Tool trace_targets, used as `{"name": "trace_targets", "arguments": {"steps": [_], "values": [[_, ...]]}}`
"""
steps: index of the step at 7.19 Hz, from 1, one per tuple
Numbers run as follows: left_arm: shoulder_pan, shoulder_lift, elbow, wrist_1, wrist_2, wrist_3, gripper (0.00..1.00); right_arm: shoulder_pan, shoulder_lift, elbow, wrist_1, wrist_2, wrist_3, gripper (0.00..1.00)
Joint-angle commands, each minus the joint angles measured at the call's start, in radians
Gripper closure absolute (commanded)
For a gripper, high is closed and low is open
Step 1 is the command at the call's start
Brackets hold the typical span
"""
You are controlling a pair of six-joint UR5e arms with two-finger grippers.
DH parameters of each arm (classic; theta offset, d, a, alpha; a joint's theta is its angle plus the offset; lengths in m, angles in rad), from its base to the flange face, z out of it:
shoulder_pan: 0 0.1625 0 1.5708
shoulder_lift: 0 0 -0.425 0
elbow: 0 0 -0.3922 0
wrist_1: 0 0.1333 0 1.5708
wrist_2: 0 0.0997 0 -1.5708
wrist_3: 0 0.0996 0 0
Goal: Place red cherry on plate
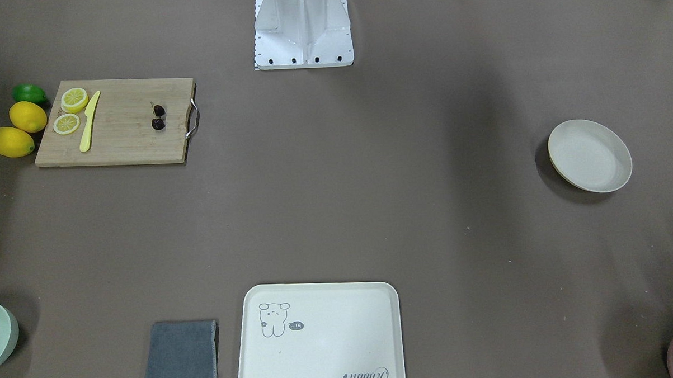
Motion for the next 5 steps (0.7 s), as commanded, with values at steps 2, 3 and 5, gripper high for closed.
{"name": "trace_targets", "arguments": {"steps": [2, 3, 5], "values": [[0.000, -0.008, 0.006, 0.001, 0.006, -0.003, 0.02, 0.000, -0.003, -0.001, 0.001, 0.024, -0.007, 0.00], [0.002, -0.008, 0.007, 0.001, 0.005, -0.003, 0.02, 0.000, -0.024, 0.008, 0.025, 0.024, -0.001, 0.00], [0.000, 0.000, -0.004, 0.001, -0.002, -0.004, 0.02, 0.000, -0.044, 0.003, 0.031, 0.001, -0.019, 0.00]]}}
